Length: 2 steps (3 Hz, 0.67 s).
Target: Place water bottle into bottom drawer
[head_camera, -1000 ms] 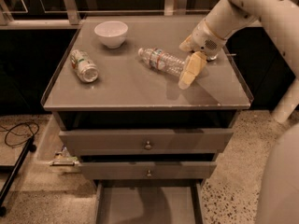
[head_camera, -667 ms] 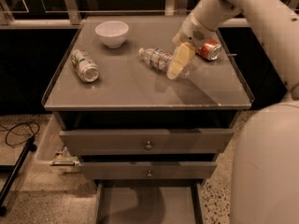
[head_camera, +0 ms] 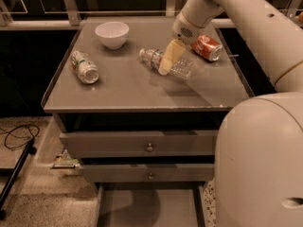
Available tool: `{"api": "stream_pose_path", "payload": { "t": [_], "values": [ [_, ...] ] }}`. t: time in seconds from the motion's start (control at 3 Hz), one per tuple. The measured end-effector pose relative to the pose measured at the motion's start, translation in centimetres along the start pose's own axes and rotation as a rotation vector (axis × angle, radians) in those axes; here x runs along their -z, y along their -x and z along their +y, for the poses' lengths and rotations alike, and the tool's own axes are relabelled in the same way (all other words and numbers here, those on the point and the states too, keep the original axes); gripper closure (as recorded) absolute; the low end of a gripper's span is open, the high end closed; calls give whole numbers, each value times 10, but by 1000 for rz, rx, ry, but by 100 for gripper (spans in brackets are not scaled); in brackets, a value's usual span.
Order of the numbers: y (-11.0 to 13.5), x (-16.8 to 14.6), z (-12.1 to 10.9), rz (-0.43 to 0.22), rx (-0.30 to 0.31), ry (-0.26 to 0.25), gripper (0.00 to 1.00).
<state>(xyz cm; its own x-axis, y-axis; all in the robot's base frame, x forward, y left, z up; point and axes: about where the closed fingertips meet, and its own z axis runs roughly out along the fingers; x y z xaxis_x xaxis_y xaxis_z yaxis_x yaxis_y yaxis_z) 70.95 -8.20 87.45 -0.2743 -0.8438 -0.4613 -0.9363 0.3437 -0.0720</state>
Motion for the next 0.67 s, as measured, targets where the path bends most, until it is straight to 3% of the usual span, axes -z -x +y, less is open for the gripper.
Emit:
{"api": "stream_pose_path", "payload": {
  "t": [0.33, 0.67],
  "values": [
    [-18, -9, -6, 63, -48, -60, 0],
    [-39, -15, -3, 98, -87, -67, 0]
  ]
}}
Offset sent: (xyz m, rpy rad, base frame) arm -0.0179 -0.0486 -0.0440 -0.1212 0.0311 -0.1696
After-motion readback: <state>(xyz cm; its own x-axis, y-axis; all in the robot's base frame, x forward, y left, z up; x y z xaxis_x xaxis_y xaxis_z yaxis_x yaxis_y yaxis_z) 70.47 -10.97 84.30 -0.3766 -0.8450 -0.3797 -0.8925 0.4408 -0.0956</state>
